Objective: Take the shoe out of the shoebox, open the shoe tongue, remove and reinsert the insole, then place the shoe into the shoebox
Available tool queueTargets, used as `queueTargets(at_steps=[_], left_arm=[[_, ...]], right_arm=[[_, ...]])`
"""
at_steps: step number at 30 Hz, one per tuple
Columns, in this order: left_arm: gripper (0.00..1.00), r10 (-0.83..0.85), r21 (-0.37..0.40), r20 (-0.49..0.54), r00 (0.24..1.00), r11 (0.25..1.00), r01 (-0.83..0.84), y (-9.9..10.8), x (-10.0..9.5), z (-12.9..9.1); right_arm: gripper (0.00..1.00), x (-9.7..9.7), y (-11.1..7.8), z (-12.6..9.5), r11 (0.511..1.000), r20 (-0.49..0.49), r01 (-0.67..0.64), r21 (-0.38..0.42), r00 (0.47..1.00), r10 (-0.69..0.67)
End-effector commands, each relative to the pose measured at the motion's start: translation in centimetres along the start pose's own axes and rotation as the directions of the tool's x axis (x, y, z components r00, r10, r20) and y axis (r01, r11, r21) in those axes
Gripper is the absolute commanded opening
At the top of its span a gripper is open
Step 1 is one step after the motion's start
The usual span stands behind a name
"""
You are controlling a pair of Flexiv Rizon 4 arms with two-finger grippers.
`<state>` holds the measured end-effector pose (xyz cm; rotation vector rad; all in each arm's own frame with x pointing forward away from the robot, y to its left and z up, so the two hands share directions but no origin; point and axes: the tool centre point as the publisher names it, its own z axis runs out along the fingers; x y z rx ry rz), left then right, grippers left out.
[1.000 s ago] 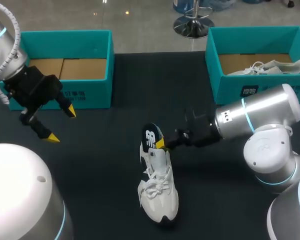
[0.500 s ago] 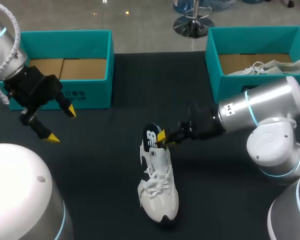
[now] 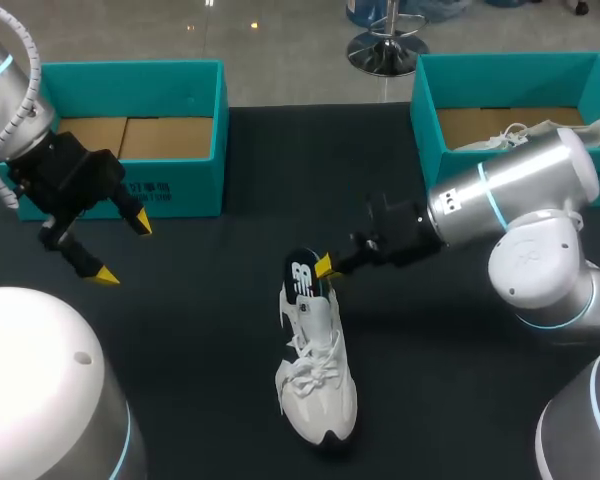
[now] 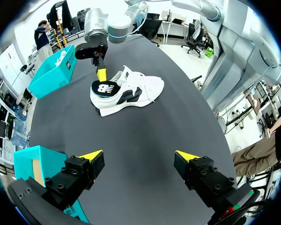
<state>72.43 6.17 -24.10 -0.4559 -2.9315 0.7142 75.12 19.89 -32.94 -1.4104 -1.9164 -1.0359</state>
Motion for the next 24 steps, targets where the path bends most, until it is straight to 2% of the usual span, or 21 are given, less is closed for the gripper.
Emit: queueTargets(at_steps=[1,9,16,24], left_arm=[[1.00,0.000,-0.002,-0.001,1.000,1.000,0.000,0.0,0.0,0.0],[1.00,0.000,-0.002,-0.001,1.000,1.000,0.000,0.0,0.0,0.0],[1.00,0.000,-0.002,-0.001,1.000,1.000,0.000,0.0,0.0,0.0],[1.00,0.000,-0.002,-0.001,1.000,1.000,0.000,0.0,0.0,0.0]], right_arm=[[0.00,0.3,-0.9,0.4,1.000,0.007,-0.011,-0.002,1.000,0.011],[0.00,0.8,-2.7,1.0,0.999,-0.001,-0.042,0.010,0.999,0.042],[0.00,0.3,-4.1,2.0,0.995,-0.005,-0.086,0.046,0.996,0.086],[0.00,-0.5,-4.4,2.2,0.991,0.009,-0.122,0.055,0.992,0.122]])
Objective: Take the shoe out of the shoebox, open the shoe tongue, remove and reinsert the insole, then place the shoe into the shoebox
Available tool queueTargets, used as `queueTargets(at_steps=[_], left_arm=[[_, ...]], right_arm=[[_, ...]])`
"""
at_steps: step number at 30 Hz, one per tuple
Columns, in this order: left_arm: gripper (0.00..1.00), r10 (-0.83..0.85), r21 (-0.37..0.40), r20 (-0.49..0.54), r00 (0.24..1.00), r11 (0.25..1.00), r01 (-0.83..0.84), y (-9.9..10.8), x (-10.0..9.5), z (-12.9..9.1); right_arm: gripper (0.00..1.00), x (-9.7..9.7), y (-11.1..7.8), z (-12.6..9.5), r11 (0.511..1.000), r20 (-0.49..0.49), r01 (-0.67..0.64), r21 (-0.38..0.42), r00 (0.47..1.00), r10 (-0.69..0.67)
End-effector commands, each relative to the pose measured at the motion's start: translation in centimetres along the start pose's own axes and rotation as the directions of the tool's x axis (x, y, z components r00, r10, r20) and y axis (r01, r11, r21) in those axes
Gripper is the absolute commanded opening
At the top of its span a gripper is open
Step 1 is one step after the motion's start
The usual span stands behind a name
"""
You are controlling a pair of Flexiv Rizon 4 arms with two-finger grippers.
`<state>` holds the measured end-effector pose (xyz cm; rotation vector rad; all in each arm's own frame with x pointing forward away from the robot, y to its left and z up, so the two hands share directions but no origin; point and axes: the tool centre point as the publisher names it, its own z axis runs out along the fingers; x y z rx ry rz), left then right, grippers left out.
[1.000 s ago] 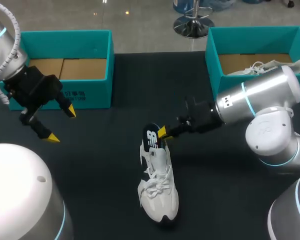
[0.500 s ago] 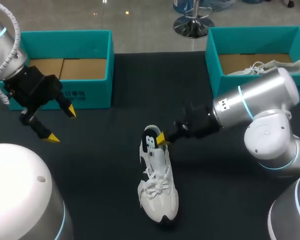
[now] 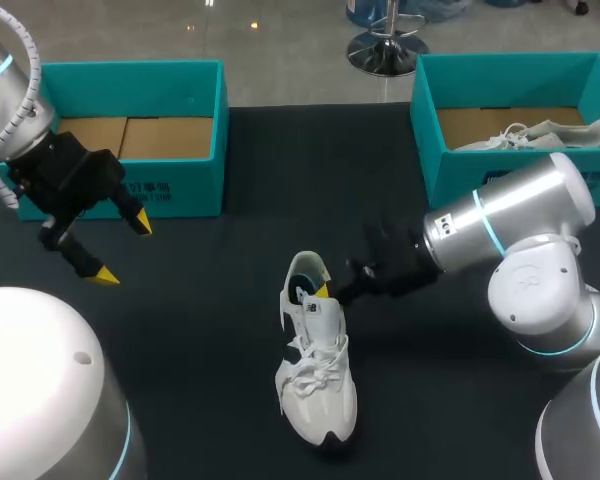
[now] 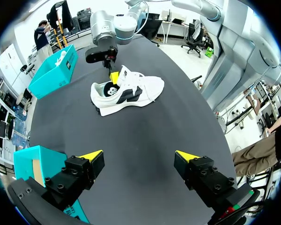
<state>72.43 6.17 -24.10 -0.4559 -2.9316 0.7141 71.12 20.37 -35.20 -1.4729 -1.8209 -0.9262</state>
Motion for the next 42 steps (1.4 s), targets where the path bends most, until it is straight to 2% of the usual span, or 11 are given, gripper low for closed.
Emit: queueTargets(at_steps=[1,2,3,4,6,18,22,26,29,32,42], left_arm=[[1.00,0.000,-0.002,-0.001,1.000,1.000,0.000,0.0,0.0,0.0],[1.00,0.000,-0.002,-0.001,1.000,1.000,0.000,0.0,0.0,0.0],[1.00,0.000,-0.002,-0.001,1.000,1.000,0.000,0.0,0.0,0.0],[1.00,0.000,-0.002,-0.001,1.000,1.000,0.000,0.0,0.0,0.0],[1.00,0.000,-0.002,-0.001,1.000,1.000,0.000,0.0,0.0,0.0],[1.00,0.000,-0.002,-0.001,1.000,1.000,0.000,0.0,0.0,0.0],[1.00,0.000,-0.002,-0.001,1.000,1.000,0.000,0.0,0.0,0.0],[1.00,0.000,-0.002,-0.001,1.000,1.000,0.000,0.0,0.0,0.0],[1.00,0.000,-0.002,-0.001,1.000,1.000,0.000,0.0,0.0,0.0],[1.00,0.000,-0.002,-0.001,1.000,1.000,0.000,0.0,0.0,0.0],[1.00,0.000,-0.002,-0.001,1.000,1.000,0.000,0.0,0.0,0.0]], right_arm=[[0.00,-0.3,0.1,0.5,1.000,0.016,-0.010,0.005,1.000,0.010],[0.02,-0.3,0.2,0.5,1.000,0.018,-0.011,0.004,1.000,0.011],[0.27,-0.3,0.4,0.3,1.000,0.019,-0.011,0.002,1.000,0.011],[0.45,-0.2,0.5,0.1,1.000,0.025,-0.011,-0.002,1.000,0.011],[1.00,0.1,0.8,-0.3,1.000,0.037,-0.009,-0.016,0.999,0.009],[1.00,2.9,4.2,-4.2,0.990,0.134,0.081,-0.114,0.989,-0.066],[1.00,3.6,4.9,-6.5,0.988,0.238,0.055,-0.142,0.971,-0.020],[1.00,4.5,4.7,-7.7,0.993,0.373,-0.035,-0.110,0.925,0.074],[1.00,5.2,4.2,-7.7,0.993,0.480,-0.104,-0.054,0.869,0.117],[1.00,5.9,3.4,-7.4,0.988,0.526,-0.144,-0.048,0.838,0.148],[1.00,6.6,2.7,-5.6,0.975,0.602,-0.221,0.003,0.780,0.174]])
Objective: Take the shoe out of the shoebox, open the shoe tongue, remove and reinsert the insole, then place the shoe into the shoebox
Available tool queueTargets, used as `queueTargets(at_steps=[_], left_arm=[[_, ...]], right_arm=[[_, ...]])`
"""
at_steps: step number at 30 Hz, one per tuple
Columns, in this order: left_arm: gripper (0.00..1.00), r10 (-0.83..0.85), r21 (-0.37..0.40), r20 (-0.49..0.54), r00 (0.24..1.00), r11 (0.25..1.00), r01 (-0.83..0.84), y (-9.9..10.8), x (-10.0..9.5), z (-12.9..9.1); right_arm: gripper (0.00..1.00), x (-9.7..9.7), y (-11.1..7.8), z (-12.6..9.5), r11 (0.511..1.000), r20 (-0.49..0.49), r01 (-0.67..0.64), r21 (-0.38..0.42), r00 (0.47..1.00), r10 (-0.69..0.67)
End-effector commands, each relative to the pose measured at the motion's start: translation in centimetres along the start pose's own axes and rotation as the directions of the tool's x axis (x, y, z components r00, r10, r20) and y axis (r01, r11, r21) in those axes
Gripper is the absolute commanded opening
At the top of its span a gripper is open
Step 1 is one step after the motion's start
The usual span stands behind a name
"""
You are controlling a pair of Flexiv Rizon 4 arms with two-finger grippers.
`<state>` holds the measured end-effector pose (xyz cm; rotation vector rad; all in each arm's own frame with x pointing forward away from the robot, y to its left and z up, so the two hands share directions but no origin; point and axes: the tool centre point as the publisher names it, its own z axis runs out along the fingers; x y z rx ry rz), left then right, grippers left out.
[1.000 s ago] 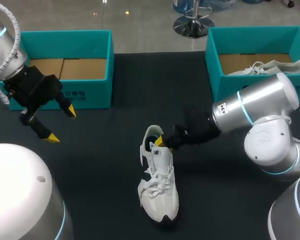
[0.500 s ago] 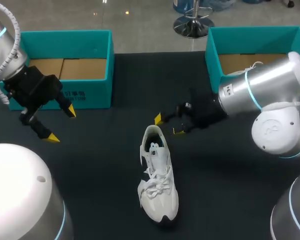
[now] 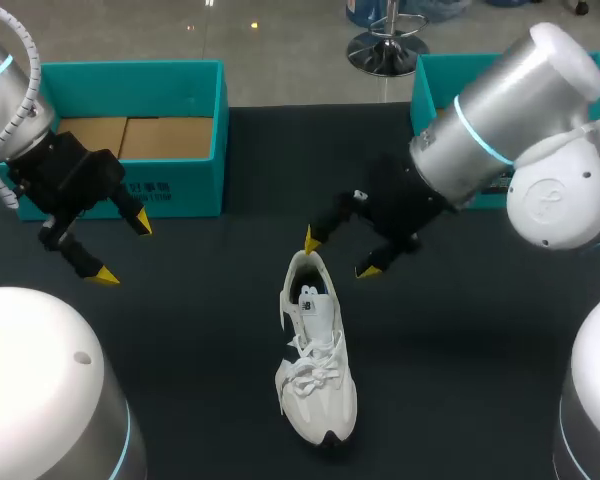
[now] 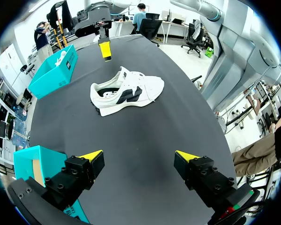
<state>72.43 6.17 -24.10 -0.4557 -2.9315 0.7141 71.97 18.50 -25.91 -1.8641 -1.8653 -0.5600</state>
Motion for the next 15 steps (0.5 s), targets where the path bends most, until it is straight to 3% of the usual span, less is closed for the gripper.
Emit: queueTargets(at_steps=[1,3,4,5,6,7,15], left_arm=[[1.00,0.000,-0.002,-0.001,1.000,1.000,0.000,0.0,0.0,0.0],[1.00,0.000,-0.002,-0.001,1.000,1.000,0.000,0.0,0.0,0.0],[1.00,0.000,-0.002,-0.001,1.000,1.000,0.000,0.0,0.0,0.0],[1.00,0.000,-0.002,-0.001,1.000,1.000,0.000,0.0,0.0,0.0],[1.00,0.000,-0.002,-0.001,1.000,1.000,0.000,0.0,0.0,0.0],[1.00,0.000,-0.002,-0.001,1.000,1.000,0.000,0.0,0.0,0.0],[1.00,0.000,-0.002,-0.001,1.000,1.000,0.000,0.0,0.0,0.0]], right_arm=[[1.00,0.9,0.7,1.1,1.000,0.292,-0.003,0.024,0.956,-0.004],[1.00,1.4,1.0,1.4,0.999,0.324,0.012,0.040,0.946,-0.024],[0.91,1.5,1.1,1.4,0.999,0.329,0.017,0.039,0.944,-0.029],[0.47,1.8,1.3,1.5,0.999,0.334,0.021,0.035,0.942,-0.032],[0.13,2.0,1.4,1.6,0.999,0.339,0.026,0.034,0.940,-0.036],[0.00,2.2,1.5,1.8,0.999,0.344,0.030,0.036,0.938,-0.041],[0.00,2.2,1.6,3.4,0.998,0.370,0.025,0.058,0.928,-0.044]])
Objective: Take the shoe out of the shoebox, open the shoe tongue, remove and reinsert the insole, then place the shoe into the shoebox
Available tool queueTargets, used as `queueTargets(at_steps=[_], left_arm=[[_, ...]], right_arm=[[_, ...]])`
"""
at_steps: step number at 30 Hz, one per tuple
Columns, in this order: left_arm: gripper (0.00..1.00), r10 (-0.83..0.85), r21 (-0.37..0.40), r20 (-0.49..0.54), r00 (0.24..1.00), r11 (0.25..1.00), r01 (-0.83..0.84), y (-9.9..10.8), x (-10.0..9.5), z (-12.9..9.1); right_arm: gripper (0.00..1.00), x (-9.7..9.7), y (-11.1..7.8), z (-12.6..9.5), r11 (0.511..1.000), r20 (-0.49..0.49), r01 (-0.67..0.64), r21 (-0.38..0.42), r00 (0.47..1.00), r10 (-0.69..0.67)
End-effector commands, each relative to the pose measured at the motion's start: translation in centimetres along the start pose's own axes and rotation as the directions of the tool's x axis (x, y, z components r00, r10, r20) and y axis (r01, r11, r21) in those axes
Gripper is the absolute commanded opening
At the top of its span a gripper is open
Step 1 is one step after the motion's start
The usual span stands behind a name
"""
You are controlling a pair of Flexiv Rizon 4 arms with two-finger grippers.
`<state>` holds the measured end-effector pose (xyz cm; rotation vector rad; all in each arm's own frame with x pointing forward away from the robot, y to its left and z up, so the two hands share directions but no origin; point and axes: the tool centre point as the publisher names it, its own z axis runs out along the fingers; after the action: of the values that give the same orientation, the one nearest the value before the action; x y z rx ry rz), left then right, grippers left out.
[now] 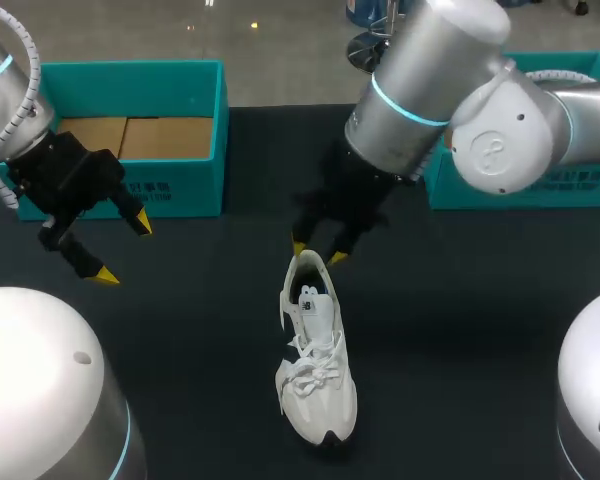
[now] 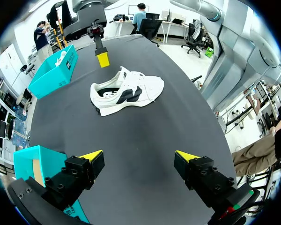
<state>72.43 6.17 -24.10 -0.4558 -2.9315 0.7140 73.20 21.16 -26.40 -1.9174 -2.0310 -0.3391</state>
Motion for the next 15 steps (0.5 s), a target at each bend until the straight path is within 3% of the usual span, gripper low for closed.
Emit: queueTargets(at_steps=[1,15], left_arm=[[1.00,0.000,-0.002,-0.001,1.000,1.000,0.000,0.0,0.0,0.0],[1.00,0.000,-0.002,-0.001,1.000,1.000,0.000,0.0,0.0,0.0]], right_arm=[[0.00,0.3,0.3,1.8,1.000,0.168,-0.018,0.000,0.986,0.017],[0.00,-1.4,0.0,5.4,0.996,0.202,-0.084,-0.017,0.976,0.086]])
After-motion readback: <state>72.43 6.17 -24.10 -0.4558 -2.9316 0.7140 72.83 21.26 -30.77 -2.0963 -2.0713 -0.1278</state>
